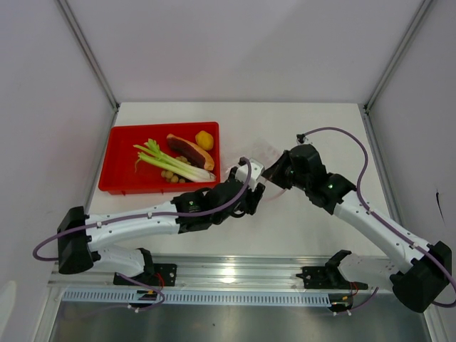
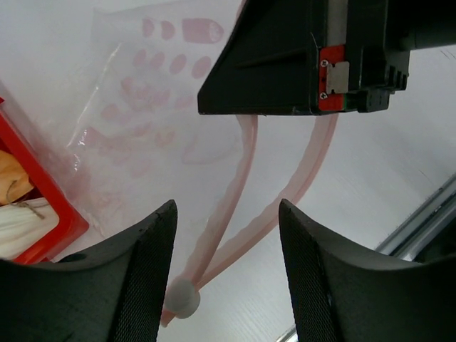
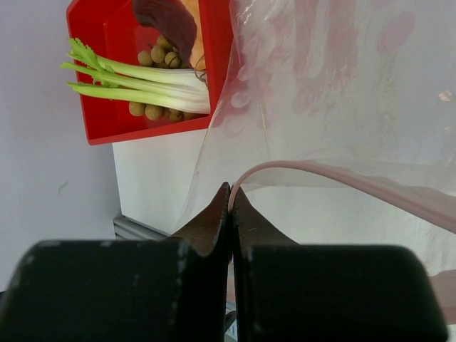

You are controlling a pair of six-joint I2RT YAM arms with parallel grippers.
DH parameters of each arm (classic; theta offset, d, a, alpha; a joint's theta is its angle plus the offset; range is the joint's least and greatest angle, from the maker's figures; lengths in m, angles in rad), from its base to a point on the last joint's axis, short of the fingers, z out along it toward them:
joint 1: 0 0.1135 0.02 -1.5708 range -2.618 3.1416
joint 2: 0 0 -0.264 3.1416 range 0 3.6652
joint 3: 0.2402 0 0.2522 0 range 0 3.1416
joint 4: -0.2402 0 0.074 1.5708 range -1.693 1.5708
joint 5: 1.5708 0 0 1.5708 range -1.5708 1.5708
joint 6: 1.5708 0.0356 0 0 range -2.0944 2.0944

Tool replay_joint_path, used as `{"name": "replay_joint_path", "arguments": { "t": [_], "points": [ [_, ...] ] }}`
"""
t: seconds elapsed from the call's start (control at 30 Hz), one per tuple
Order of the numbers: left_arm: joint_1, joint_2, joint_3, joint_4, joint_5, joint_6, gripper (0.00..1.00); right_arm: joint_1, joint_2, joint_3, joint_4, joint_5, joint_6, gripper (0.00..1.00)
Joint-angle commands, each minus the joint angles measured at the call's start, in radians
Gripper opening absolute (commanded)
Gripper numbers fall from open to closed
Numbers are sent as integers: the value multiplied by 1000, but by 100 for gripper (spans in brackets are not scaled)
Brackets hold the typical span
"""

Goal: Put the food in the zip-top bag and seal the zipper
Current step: Open the zipper of the food storage bag at the center of the board.

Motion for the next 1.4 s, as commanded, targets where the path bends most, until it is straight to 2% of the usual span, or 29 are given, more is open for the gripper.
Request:
{"name": "replay_joint_path", "arguments": {
  "t": [0.0,0.1,0.2,0.23,0.3,0.33,0.37,0.47,0.57,0.73,1.0,1.37],
  "points": [
    [-9,14,19,41,48,0,62,6,-27,28,13,-22,-3,0],
    [-5,54,52,12,37,-3,57,7,-30,29,19,-44,-14,2],
    [5,89,88,-28,26,-18,28,7,-45,29,7,-41,-30,9],
    [19,94,94,-39,34,-26,12,7,-50,25,-1,-38,-38,10],
    [36,101,109,-56,71,-50,1,7,-59,23,-10,-33,-60,20],
    [45,101,108,-56,82,-59,1,7,-62,26,-34,-25,-75,25],
    [62,101,109,-53,92,-66,1,7,-64,28,-47,-10,-87,35],
    [80,97,114,-46,118,-78,1,7,-82,29,-102,24,-115,48],
    [87,100,131,-36,131,-80,1,7,-122,28,-159,54,-133,55],
    [94,118,164,-20,135,-78,1,9,-208,28,-252,73,-129,55],
    [99,152,200,0,143,-98,1,7,-298,3,-341,122,-63,50],
    [100,134,204,-2,155,-107,1,3,-344,-87,-355,194,49,52]
  ]
}}
